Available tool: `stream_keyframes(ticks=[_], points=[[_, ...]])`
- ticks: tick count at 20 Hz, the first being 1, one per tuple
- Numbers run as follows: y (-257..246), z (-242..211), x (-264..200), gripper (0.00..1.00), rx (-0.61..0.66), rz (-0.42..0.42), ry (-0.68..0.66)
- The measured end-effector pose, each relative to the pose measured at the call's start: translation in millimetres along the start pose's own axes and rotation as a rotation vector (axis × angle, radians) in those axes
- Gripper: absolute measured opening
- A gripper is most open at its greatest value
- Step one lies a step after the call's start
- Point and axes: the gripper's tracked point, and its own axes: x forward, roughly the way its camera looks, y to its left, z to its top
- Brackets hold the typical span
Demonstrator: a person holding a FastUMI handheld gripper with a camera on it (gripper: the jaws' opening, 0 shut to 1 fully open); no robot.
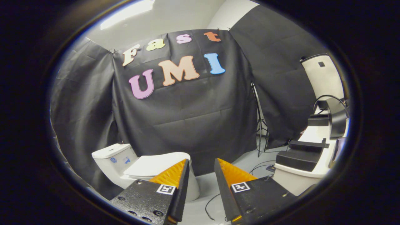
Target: Open the toilet lid.
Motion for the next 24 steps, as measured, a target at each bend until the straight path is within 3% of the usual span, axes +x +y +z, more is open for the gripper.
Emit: stream_keyframes(ticks=[24], points=[[-0.3,-2.5,2.1,0.5,0.012,0.002,0.015]])
